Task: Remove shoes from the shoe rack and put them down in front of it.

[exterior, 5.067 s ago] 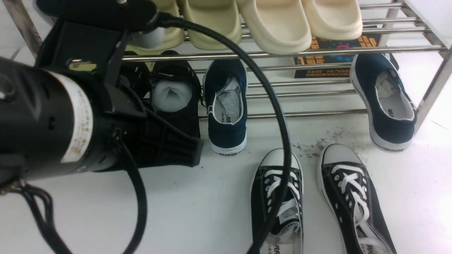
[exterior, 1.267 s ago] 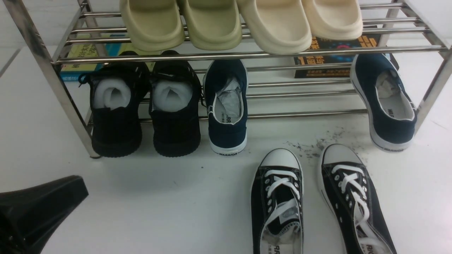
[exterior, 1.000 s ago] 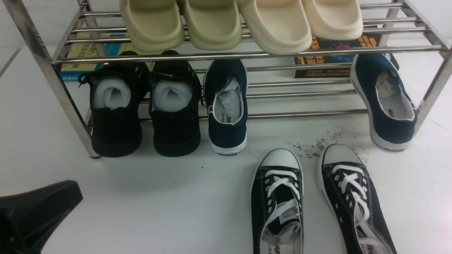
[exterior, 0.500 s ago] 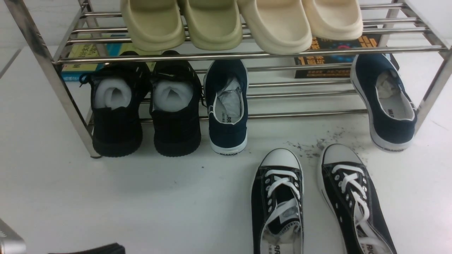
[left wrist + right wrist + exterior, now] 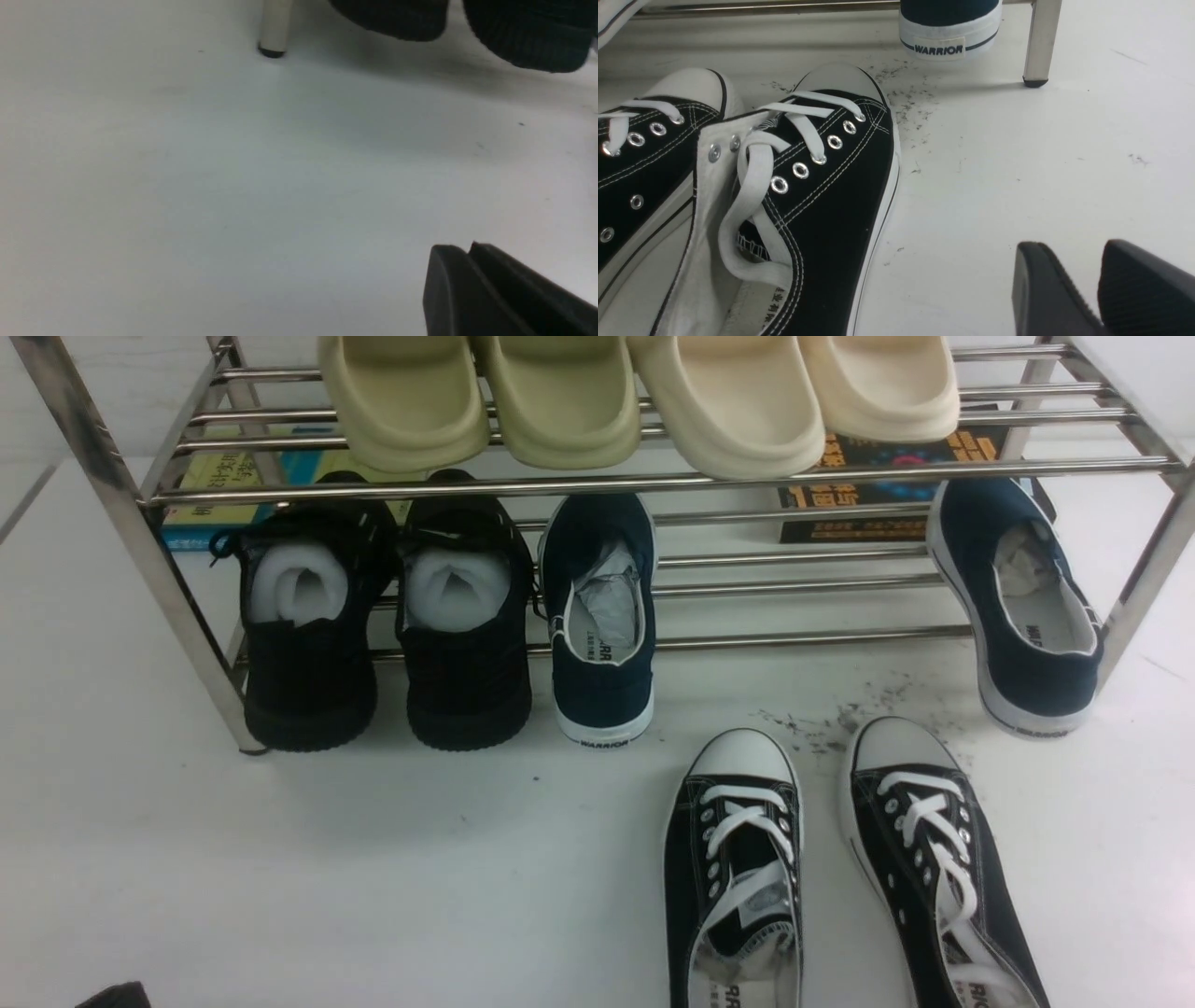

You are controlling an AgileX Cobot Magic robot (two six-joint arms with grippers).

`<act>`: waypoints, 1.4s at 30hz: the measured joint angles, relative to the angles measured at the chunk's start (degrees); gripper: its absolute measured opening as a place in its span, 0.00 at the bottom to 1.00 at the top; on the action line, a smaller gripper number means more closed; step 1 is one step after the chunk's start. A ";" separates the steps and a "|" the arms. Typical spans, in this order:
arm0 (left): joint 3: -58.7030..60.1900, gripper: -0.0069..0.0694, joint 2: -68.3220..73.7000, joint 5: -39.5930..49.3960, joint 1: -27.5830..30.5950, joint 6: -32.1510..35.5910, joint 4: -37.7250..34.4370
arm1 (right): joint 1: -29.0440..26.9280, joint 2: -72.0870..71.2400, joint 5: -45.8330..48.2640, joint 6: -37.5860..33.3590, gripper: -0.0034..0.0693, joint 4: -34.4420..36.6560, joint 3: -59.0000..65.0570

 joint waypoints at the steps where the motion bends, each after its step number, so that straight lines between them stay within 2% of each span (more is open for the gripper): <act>1: 0.67 0.18 -1.61 1.66 1.21 -0.05 -0.10 | 0.00 0.00 0.00 0.00 0.35 0.00 0.00; 8: 1.36 0.18 -8.32 5.92 7.73 0.95 0.21 | 0.00 0.00 -0.06 0.00 0.36 0.00 0.00; 14: 1.36 0.18 -10.90 5.98 10.37 5.70 0.19 | 0.00 0.00 -0.06 0.00 0.37 0.00 0.00; 27: 1.78 0.19 -10.90 4.41 10.65 7.17 -1.89 | 0.00 0.00 -0.06 0.00 0.37 0.00 0.00; 33: 1.78 0.20 -10.90 4.36 10.65 5.66 -3.75 | 0.00 0.00 -0.06 0.00 0.37 0.00 0.00; 42: 1.78 0.21 -10.90 4.36 10.65 4.48 -2.80 | 0.00 0.00 -0.06 0.00 0.37 0.00 0.00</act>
